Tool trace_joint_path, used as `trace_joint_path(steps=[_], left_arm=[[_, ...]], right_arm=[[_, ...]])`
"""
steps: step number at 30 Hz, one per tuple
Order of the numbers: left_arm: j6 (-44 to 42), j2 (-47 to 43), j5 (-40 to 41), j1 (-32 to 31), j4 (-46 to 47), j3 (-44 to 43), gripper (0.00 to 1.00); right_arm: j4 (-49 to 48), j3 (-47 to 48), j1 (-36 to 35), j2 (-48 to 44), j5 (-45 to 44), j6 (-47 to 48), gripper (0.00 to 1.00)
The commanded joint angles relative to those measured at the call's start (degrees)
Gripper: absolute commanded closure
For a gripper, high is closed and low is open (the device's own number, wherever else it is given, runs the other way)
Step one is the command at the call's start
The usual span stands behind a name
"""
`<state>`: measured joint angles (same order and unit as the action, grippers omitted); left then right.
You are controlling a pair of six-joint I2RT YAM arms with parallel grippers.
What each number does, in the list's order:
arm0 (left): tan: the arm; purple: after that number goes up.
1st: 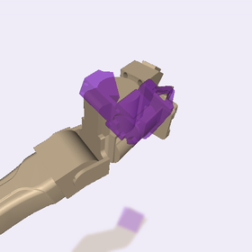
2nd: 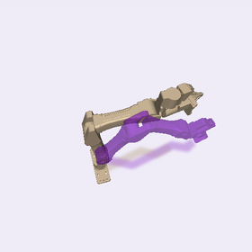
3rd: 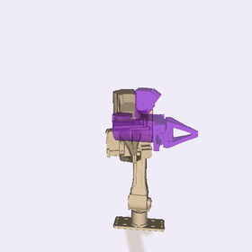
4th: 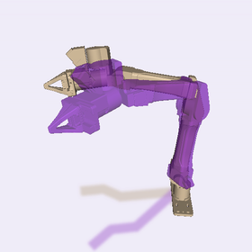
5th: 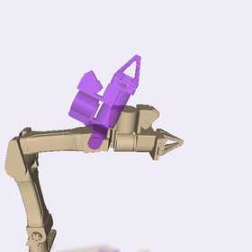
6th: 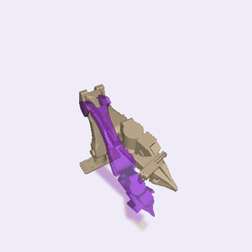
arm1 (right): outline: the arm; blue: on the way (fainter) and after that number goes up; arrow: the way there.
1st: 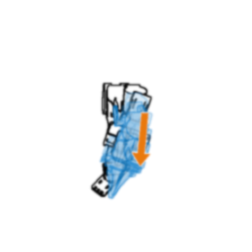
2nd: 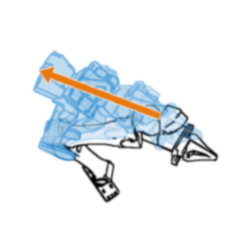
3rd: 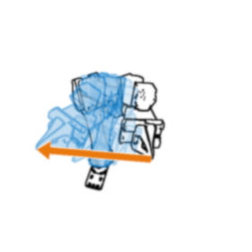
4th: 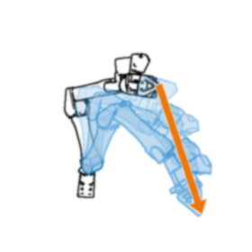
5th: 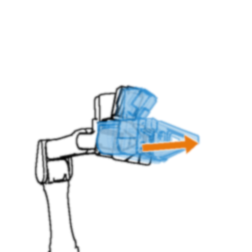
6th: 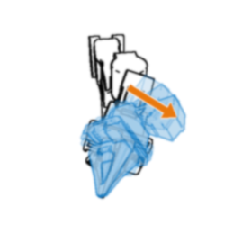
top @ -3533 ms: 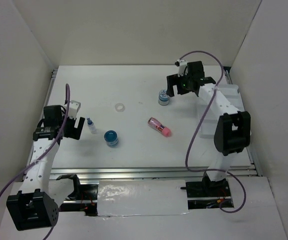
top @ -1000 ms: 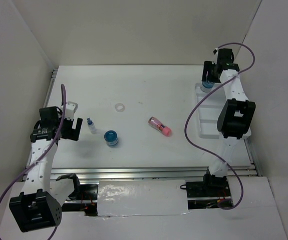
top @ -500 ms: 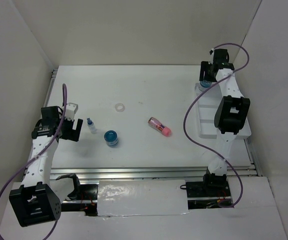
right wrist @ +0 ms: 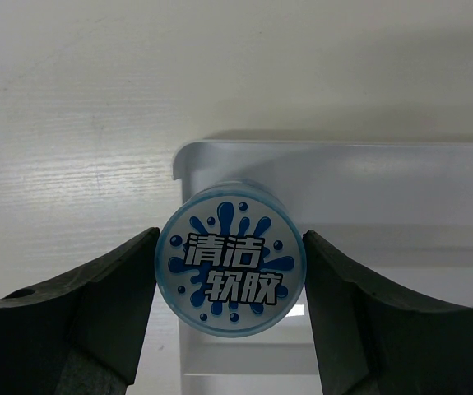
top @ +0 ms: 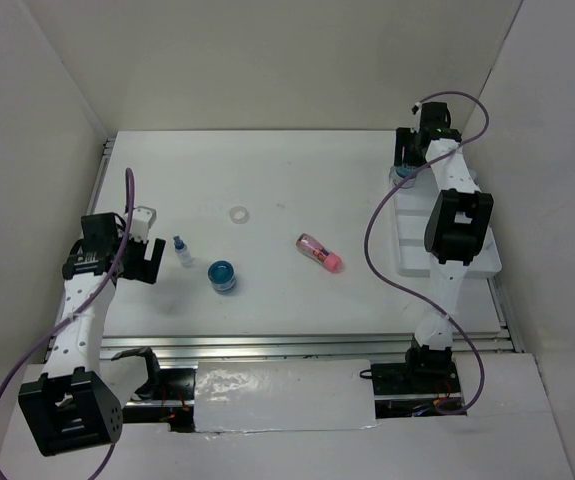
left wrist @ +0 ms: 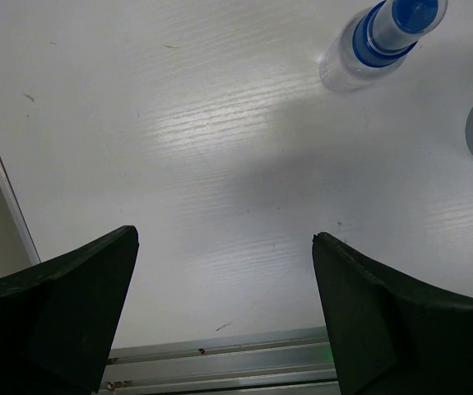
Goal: Sort the stationery into containers
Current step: Place the stationery in the storage box.
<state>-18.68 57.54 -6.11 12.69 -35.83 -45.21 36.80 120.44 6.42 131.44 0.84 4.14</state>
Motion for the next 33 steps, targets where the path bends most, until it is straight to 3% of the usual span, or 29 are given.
trace_joint_path(steps=[1, 3, 10, 25, 33], left_arm=[[-1.45, -1.38, -1.53, 0.32, -0.29, -1.55, 0.01], [-1.71, -1.55, -1.8, 0.23, -0.46, -1.63, 0.01], [-2.06, -2.08, -1.01, 0.41, -0.9, -1.46, 0.01], [-1.98, -0.5, -2.06, 0.41, -0.73, -1.81, 0.01], [-2.15, -0.85, -2.68, 0.32, -0.73, -1.2, 0.01]], right_arm=[[-1.73, 2.52, -0.53, 0.66, -0.67, 1.31, 0.5], [-1.99, 2.34, -0.44, 1.1, -0.67, 1.75, 0.51], [-2.43, 3.66, -0.26, 0.67, -1.37, 1.48, 0.73], [-1.82, 5.5, 0.09, 2.15, -0.05, 0.43, 0.71], [-1.82, 5.5, 0.18, 4.35, -0.67, 0.6, 0.59]])
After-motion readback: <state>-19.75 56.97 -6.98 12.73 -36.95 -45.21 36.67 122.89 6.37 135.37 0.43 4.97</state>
